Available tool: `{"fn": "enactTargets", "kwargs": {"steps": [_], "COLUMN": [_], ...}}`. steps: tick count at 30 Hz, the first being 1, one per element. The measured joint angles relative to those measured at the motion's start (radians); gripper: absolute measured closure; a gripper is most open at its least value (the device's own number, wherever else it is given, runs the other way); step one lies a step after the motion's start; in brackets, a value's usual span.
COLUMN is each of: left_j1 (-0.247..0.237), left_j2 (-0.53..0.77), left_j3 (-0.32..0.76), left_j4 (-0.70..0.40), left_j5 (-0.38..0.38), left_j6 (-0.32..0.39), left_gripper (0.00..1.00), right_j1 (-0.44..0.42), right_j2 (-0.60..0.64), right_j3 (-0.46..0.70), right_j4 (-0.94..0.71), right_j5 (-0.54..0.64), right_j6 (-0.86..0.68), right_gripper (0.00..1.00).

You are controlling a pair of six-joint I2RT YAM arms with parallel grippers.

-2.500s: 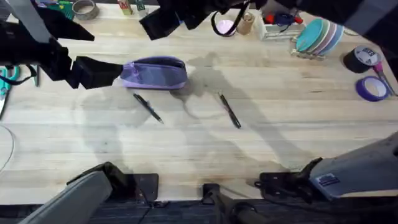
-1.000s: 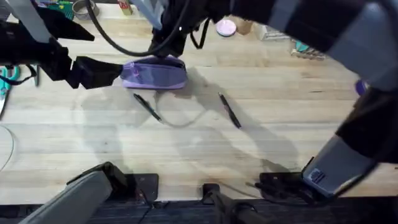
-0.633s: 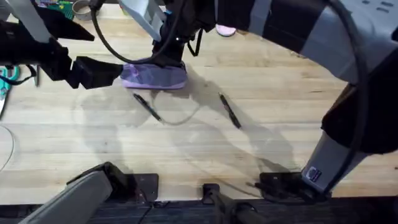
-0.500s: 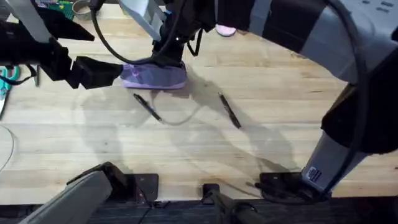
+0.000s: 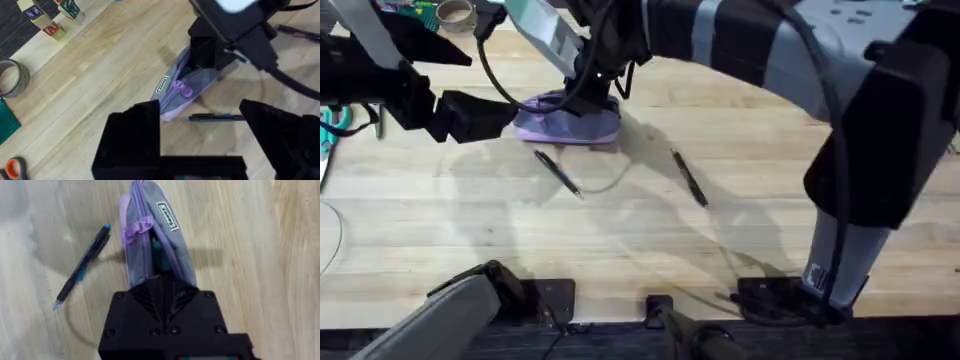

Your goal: Unzip the bag, pick up the pens from the table one at a time and place them inside, then zip the bag closed.

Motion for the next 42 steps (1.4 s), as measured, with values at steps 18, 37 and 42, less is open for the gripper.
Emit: {"fn": "enactTargets", "kwargs": {"steps": [18,37,42], "left_j1": [0.000,0.000,0.000], "left_j2": [0.000,0.000,0.000], "left_j3": [0.000,0.000,0.000], "left_j4": [0.000,0.000,0.000], "left_j5": [0.000,0.000,0.000], "left_j6": [0.000,0.000,0.000], "left_gripper": [0.007,0.007,0.007], "right_j1": [-0.003,-0.003,-0.003], "right_j2": [0.015,0.029,0.029], "right_j3": [0.000,0.000,0.000], "right_j4": [0.021,0.002,0.002], "right_j5": [0.000,-0.001,-0.001], "right_j6": [0.000,-0.014,-0.014], "right_gripper": [0.799,0.006,0.006]}}
